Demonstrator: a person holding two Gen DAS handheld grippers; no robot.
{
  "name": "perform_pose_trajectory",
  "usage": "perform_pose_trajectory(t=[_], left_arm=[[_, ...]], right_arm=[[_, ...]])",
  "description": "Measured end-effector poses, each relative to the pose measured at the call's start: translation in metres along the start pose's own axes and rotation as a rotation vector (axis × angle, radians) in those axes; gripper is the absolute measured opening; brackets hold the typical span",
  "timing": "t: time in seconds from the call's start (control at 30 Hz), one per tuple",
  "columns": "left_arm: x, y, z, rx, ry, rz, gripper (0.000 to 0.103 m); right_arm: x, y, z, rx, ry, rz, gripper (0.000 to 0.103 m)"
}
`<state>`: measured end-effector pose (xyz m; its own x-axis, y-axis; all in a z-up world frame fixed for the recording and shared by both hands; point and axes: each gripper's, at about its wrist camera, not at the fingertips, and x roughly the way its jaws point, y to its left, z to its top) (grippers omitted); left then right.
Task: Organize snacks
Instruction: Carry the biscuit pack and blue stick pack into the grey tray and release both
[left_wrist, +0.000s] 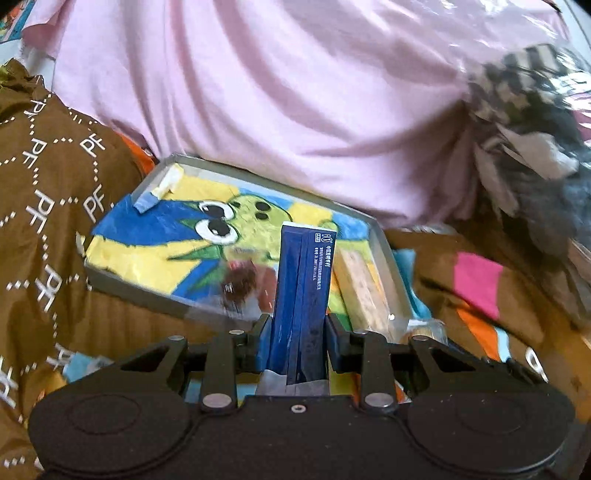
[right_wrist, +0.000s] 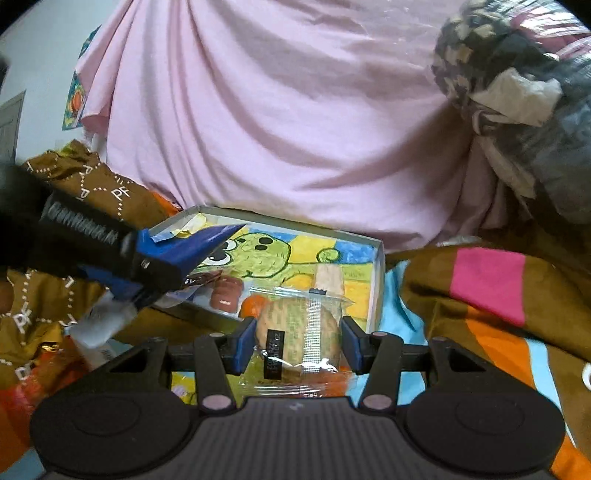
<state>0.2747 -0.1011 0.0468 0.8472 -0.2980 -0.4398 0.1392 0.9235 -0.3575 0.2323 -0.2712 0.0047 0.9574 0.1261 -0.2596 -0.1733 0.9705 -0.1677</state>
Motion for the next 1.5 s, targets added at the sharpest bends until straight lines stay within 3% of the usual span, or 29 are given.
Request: perform_pose_trajectory(t=[0.13, 0.43, 0.83, 0.97, 1.13, 1.2, 1.4, 1.5], left_arm=[[0.024, -0.003, 0.016, 0.012, -0.016, 0.031, 0.033], [0.071, -0.001, 0.035, 0.020, -0.002, 0.069, 0.033], [0.112, 0.005, 0.046, 0.034, 0.022, 0.125, 0.034], [0.114, 0.004, 0.047, 0.042, 0.018, 0.125, 0.033], [0.108, 0.005, 0.045, 0.024, 0.003, 0.132, 0.048], [0.101, 0.006, 0.045, 0.016, -0.011, 0.135, 0.059], [0.074, 0.009, 0.046, -0.015, -0.072, 0.152, 0.093], [0.058, 0.010, 0.047, -0.027, -0.101, 0.151, 0.101]], right_arm=[[0.021, -0.001, 0.005, 0.022, -0.040, 0.010, 0.054], [0.073, 0.003, 0.005, 0.078, -0.044, 0.005, 0.054], [0.100, 0.004, 0.004, 0.058, -0.067, 0.004, 0.055], [0.099, 0.004, 0.004, 0.059, -0.069, 0.011, 0.060], [0.094, 0.002, 0.005, 0.070, -0.067, 0.019, 0.074], [0.093, 0.001, 0.007, 0.072, -0.073, 0.017, 0.083], [0.072, -0.001, 0.016, 0.082, -0.103, 0.002, 0.097], [0.058, -0.002, 0.022, 0.091, -0.123, -0.014, 0.102]])
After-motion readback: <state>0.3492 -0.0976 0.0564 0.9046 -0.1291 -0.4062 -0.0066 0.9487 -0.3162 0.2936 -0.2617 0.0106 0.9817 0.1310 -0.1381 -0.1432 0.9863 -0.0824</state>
